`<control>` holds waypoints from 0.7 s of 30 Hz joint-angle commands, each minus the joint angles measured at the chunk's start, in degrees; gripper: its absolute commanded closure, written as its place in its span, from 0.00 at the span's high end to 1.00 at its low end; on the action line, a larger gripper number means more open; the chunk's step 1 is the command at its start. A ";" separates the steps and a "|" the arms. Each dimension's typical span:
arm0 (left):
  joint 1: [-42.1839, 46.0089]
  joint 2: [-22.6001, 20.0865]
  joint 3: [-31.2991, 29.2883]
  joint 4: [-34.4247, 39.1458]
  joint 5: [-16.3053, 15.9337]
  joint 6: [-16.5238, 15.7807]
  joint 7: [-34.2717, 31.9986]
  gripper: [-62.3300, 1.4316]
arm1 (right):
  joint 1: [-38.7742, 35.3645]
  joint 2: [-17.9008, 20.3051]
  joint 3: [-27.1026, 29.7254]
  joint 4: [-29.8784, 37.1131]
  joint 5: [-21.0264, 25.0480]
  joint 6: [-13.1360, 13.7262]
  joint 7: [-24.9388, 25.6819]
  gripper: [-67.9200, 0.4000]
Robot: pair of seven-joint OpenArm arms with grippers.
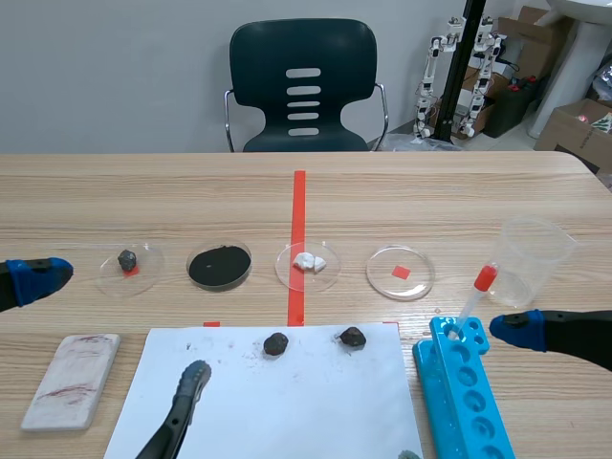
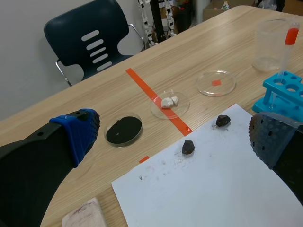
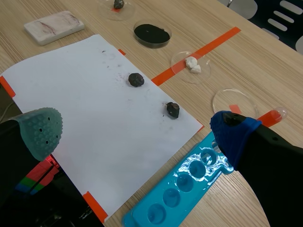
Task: Pick up the right mineral with the left hand
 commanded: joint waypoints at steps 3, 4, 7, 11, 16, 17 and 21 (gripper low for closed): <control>-3.21 -0.20 0.87 0.24 -0.35 -0.24 4.79 1.00 | 0.17 0.26 0.39 0.48 0.59 -0.02 1.01 1.00; -4.15 -0.20 1.18 0.24 -0.37 -0.92 6.58 1.00 | 0.17 0.26 0.39 0.48 0.59 -0.02 1.01 1.00; -6.93 -0.20 2.34 0.24 -1.22 -2.43 11.15 1.00 | 0.17 0.26 0.39 0.48 0.59 -0.02 1.01 1.00; -11.58 -0.20 4.66 0.24 -5.03 -2.95 17.73 1.00 | 0.17 0.26 0.39 0.48 0.59 -0.02 1.01 1.00; -18.93 -0.20 8.87 0.24 -10.60 -4.26 29.46 1.00 | 0.17 0.26 0.39 0.48 0.59 -0.02 1.01 1.00; -20.26 -0.17 9.77 0.17 -11.37 -4.33 31.69 1.00 | 0.17 0.26 0.39 0.48 0.59 -0.02 1.01 1.00; -26.10 0.00 13.77 -1.03 -11.80 -4.22 38.38 1.00 | 0.17 0.26 0.39 0.48 0.59 -0.02 1.01 1.00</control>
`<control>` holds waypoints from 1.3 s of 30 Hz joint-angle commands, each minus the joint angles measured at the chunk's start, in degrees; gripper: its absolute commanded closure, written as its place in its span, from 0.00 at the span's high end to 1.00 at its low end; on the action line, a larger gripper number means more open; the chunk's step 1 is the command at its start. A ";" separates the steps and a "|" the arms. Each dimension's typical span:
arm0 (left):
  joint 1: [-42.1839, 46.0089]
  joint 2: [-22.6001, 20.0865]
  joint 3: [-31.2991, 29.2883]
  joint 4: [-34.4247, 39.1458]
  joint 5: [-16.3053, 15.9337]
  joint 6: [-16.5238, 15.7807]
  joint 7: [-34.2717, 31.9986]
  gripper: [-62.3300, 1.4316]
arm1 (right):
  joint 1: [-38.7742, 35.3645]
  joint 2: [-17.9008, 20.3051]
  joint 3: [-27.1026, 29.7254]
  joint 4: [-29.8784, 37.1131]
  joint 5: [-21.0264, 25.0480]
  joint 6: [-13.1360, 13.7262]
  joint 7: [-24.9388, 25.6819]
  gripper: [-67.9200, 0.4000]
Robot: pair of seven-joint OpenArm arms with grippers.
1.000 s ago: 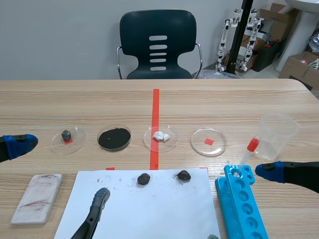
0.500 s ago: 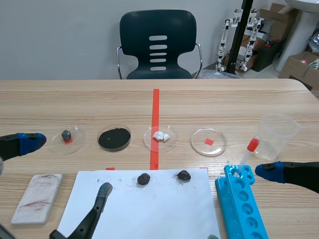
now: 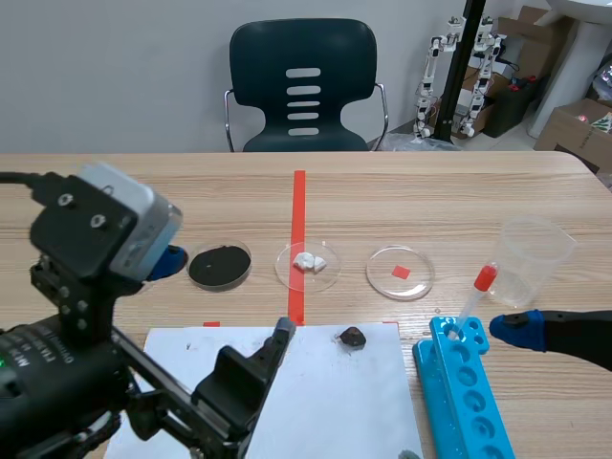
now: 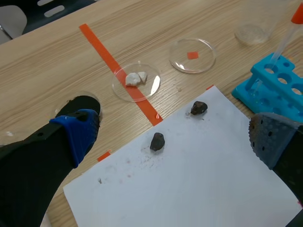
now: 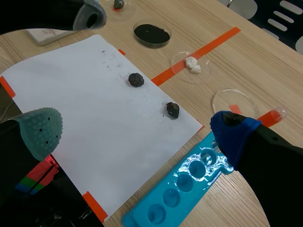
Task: Pick up the right mineral with the left hand
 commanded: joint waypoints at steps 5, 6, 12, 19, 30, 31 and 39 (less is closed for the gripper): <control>-7.19 2.43 3.34 -4.15 -0.44 0.33 3.43 1.00 | 0.17 0.28 0.39 0.48 0.57 -0.02 1.01 1.00; -8.57 2.75 4.15 -5.38 -0.68 0.31 4.07 1.00 | 0.17 0.28 0.39 0.48 0.59 -0.02 1.03 1.00; -17.53 3.37 11.85 -11.67 -1.38 3.17 10.40 1.00 | 0.17 0.28 0.39 0.48 0.59 -0.02 1.01 1.00; -26.64 4.17 21.77 -14.99 -3.06 16.70 18.71 1.00 | 0.17 0.28 0.39 0.48 0.59 -0.02 1.01 1.00; -40.19 12.22 29.51 -28.63 -2.99 23.58 33.24 1.00 | 0.17 0.28 0.39 0.48 0.59 -0.02 1.01 1.00; -41.20 13.14 30.14 -30.21 -3.02 24.04 33.48 1.00 | 0.17 0.28 0.39 0.48 0.59 -0.02 1.01 1.00; -45.83 18.45 31.78 -40.44 -2.95 26.47 34.01 1.00 | 0.17 0.28 0.39 0.48 0.59 -0.02 1.03 1.00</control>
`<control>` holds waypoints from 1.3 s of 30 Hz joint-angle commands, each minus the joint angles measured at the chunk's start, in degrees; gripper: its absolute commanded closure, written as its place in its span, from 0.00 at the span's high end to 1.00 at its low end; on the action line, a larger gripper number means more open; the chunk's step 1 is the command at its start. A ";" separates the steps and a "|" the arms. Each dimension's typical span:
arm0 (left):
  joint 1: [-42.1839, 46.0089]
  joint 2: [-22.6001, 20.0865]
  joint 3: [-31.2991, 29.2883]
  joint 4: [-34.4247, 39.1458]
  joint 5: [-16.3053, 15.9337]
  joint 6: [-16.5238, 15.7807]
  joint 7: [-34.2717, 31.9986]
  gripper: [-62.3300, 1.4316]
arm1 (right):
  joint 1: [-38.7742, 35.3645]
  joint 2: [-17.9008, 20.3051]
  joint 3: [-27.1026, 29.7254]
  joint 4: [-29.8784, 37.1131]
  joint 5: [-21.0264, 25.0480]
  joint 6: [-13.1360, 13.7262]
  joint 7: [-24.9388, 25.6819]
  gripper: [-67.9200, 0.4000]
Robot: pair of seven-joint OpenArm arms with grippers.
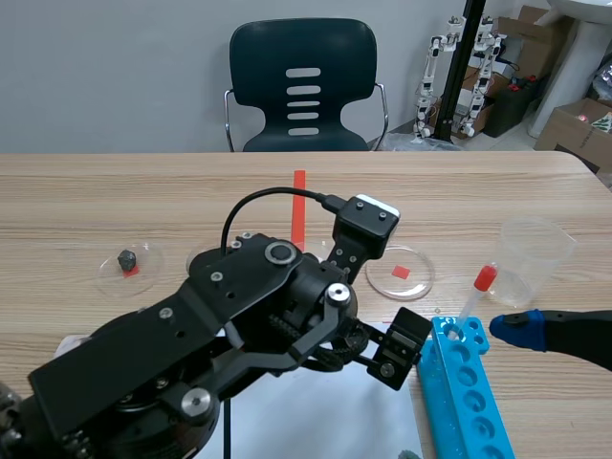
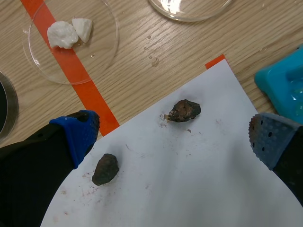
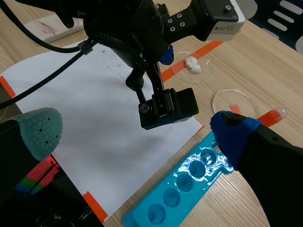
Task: Pick up the right mineral with the left hand
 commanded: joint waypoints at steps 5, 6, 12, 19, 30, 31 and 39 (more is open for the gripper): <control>-2.93 2.82 -0.35 -5.64 0.26 0.31 -2.34 1.00 | 0.17 0.26 0.39 0.48 0.59 -0.02 1.01 1.00; -3.54 3.30 -0.35 -7.04 0.28 0.31 -2.71 1.00 | 0.17 0.26 0.39 0.48 0.59 -0.02 1.01 1.00; -6.43 5.35 -0.35 -13.55 -0.04 0.17 -4.15 1.00 | 0.17 0.26 0.39 0.48 0.59 -0.02 1.03 1.00; -6.95 6.62 -0.35 -17.62 -0.39 -0.52 -4.87 1.00 | 0.17 0.26 0.39 0.48 0.59 -0.02 1.03 1.00; -6.95 7.98 -0.35 -20.20 -0.83 -1.01 -6.14 1.00 | 0.17 0.26 0.39 0.48 0.59 -0.02 1.01 1.00; -6.93 8.04 -0.35 -20.20 -0.83 -1.31 -6.21 1.00 | 0.17 0.26 0.39 0.48 0.59 -0.02 1.03 1.00; -6.93 8.24 -0.35 -20.20 -0.85 -1.42 -5.99 1.00 | 0.17 0.26 0.39 0.48 0.59 -0.02 1.03 1.00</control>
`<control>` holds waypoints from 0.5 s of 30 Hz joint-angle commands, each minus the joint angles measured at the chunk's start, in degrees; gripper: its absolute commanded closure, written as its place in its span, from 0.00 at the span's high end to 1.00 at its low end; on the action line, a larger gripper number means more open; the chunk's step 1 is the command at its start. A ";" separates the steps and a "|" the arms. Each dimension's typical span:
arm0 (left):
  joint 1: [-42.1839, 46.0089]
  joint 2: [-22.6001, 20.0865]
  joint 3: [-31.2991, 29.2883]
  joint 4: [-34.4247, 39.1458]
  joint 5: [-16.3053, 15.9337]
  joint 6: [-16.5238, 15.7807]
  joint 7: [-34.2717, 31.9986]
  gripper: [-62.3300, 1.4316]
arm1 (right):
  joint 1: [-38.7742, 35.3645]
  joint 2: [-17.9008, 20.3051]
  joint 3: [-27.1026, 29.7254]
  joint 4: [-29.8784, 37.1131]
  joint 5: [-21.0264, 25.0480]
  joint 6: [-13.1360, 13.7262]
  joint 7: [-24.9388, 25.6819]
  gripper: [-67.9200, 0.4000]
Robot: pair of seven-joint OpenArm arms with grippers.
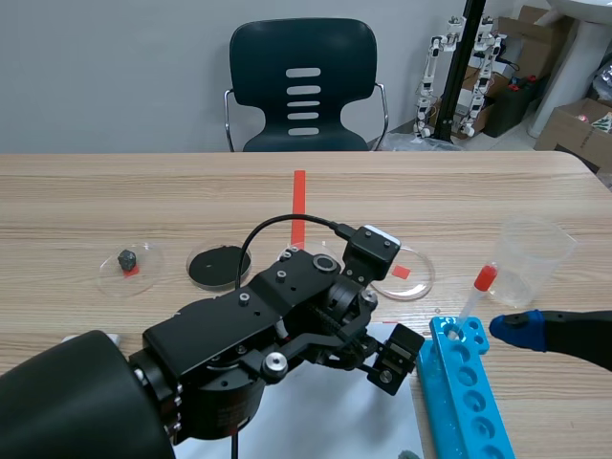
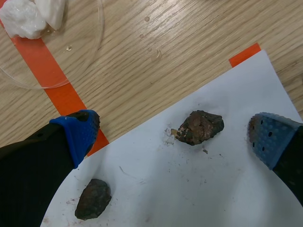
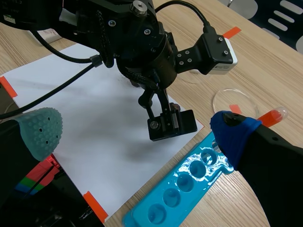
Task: Pick up the right mineral with the left hand
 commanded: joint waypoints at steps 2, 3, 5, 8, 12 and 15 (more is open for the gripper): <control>-0.35 1.42 -0.26 0.94 0.02 -0.13 0.07 1.00 | 0.17 0.28 0.39 0.48 0.59 -0.02 1.03 1.00; -0.35 1.42 -0.26 0.94 -0.15 -0.13 0.07 1.00 | 0.17 0.28 0.39 0.48 0.59 -0.02 1.03 1.00; -0.33 1.40 -0.26 0.92 -0.42 -0.13 0.09 1.00 | 0.17 0.28 0.39 0.48 0.59 -0.02 1.03 1.00; -0.04 1.40 -0.26 0.92 -0.44 -0.13 0.15 1.00 | 0.17 0.28 0.39 0.48 0.59 -0.02 1.03 1.00; -0.04 1.40 -0.26 0.92 -0.61 -0.09 1.11 1.00 | 0.17 0.28 0.39 0.48 0.59 -0.02 1.03 1.00; -0.04 1.42 -0.26 0.92 -0.66 -0.09 1.31 1.00 | 0.17 0.28 0.39 0.48 0.59 -0.02 1.03 1.00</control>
